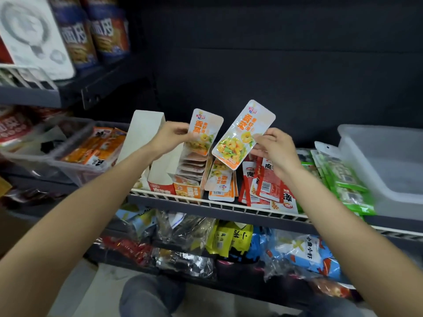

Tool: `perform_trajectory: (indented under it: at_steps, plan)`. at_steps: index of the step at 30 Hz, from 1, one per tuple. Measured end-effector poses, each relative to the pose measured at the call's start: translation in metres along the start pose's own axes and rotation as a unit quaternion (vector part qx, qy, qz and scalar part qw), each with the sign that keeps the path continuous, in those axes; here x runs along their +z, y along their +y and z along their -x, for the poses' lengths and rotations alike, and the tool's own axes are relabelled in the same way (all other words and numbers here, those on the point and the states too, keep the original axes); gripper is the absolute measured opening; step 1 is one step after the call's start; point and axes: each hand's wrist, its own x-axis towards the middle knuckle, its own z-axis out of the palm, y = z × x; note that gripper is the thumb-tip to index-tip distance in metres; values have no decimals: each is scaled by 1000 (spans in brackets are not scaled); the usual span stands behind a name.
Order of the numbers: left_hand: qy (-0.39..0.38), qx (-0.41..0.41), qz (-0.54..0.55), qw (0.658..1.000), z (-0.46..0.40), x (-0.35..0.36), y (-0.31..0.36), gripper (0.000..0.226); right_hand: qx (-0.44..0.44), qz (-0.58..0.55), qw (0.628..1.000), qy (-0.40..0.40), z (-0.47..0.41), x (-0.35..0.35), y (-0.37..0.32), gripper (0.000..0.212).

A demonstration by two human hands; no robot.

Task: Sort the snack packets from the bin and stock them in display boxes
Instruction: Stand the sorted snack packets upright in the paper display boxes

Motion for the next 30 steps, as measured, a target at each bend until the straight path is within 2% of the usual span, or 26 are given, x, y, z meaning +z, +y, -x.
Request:
perform_trajectory:
  at_steps: [3, 5, 6, 8, 10, 11, 14, 17, 20, 23, 25, 28, 30]
  plan:
    - [-10, 16, -13, 1000, -4, 0, -5, 23, -16, -11, 999, 31, -4, 5, -6, 2]
    - [-1, 30, -111, 993, -4, -4, -18, 18, -31, -19, 998, 54, -6, 10, -7, 6]
    - [6, 62, -200, 978, -3, -7, -26, 14, -39, -20, 997, 67, -6, 13, -7, 9]
    - [-22, 128, -382, 915, 2, -12, -36, 23, -56, -25, 994, 93, -7, 20, -6, 13]
    - [-88, 119, -478, 866, 9, -10, -40, 31, -67, -33, 991, 107, -10, 28, -4, 13]
    - [-112, 90, -485, 863, 13, -8, -40, 33, -75, -27, 991, 108, -12, 34, -3, 12]
    - [-150, 17, -427, 892, 23, -9, -36, 43, -118, 40, 988, 94, -18, 52, -1, 15]
    - [-151, 5, -361, 920, 37, -20, -28, 49, -168, 128, 975, 66, -26, 70, 2, 9]
    - [-100, 16, -282, 954, 48, -29, -28, 40, -188, 197, 961, 51, -38, 85, 6, 8]
    - [-55, 22, -258, 964, 56, -32, -30, 32, -216, 236, 945, 61, -44, 94, 8, 7]
    - [-36, 16, -243, 969, 58, -31, -32, 31, -300, 295, 906, 54, -39, 94, 10, 7]
    - [-25, 13, -251, 968, 57, -27, -35, 34, -431, 454, 778, -61, -29, 92, 26, 6]
    - [-36, 9, -266, 963, 57, -24, -36, 36, -458, 525, 707, -122, -30, 91, 40, 8]
